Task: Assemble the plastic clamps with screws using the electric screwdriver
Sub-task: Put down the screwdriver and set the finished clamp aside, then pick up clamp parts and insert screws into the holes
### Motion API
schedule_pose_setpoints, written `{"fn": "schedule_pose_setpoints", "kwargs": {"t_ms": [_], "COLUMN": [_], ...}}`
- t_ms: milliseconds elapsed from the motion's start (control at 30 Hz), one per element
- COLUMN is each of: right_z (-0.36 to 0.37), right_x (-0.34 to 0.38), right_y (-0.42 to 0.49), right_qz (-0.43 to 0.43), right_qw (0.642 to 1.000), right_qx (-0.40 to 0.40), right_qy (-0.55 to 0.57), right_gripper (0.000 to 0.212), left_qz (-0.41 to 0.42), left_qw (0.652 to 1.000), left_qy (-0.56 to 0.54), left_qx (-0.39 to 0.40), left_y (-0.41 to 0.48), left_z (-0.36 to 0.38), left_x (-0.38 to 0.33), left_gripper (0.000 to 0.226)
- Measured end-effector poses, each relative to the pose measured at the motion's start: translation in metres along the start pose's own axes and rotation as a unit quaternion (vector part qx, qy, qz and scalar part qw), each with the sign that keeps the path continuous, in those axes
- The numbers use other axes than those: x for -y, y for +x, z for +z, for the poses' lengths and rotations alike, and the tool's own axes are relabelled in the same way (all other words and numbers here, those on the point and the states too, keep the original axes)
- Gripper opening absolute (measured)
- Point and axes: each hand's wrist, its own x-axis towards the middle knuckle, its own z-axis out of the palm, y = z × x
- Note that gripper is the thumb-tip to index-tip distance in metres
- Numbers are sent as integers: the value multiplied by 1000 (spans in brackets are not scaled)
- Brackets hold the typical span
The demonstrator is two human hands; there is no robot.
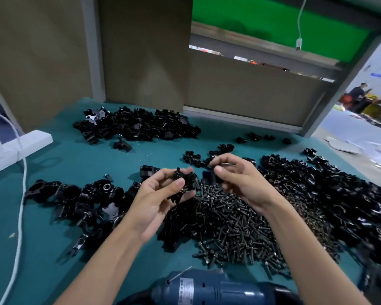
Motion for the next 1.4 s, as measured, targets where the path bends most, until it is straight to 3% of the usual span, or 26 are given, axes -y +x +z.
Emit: {"fn": "schedule_pose_setpoints", "kwargs": {"t_ms": [100,233,333,467,567,667,767,900,1033,1267,1400], "right_z": [19,37,51,66,73,72,66,71,82,85,83], "right_x": [3,-3,-9,-14,-16,-16,-14,-14,-17,-18,-21], "right_y": [-9,-10,-8,-9,-10,-10,-12,-20,-26,-29,-28], "right_qz": [-6,-5,-16,-56,-78,-72,-109,-173,-220,-186,-158], "right_qw": [999,996,990,968,952,967,955,912,876,917,923], "right_qx": [-13,-91,-144,-219,-268,-236,-274,-331,-306,-194,-177], "right_qy": [-53,-19,-3,-109,-127,-68,-40,-169,-300,-296,-303], "right_gripper": [23,30,25,12,27,27,34,33,43,51,53], "left_qz": [-32,-19,-10,0,6,8,15,20,54,108,125], "left_qw": [999,1000,998,995,992,994,996,997,978,972,966], "left_qy": [-1,-9,-59,-96,-121,-103,-87,71,194,191,210], "left_qx": [18,-14,-24,-31,-36,-34,-27,-34,-48,-83,-82], "left_y": [-3,-3,-4,-4,-3,-2,-1,-3,-5,-4,-4], "left_z": [5,3,1,2,3,6,7,9,13,8,9], "left_x": [6,10,8,9,12,16,18,20,25,24,24], "left_gripper": [27,31,24,15,26,30,31,26,29,33,29]}}
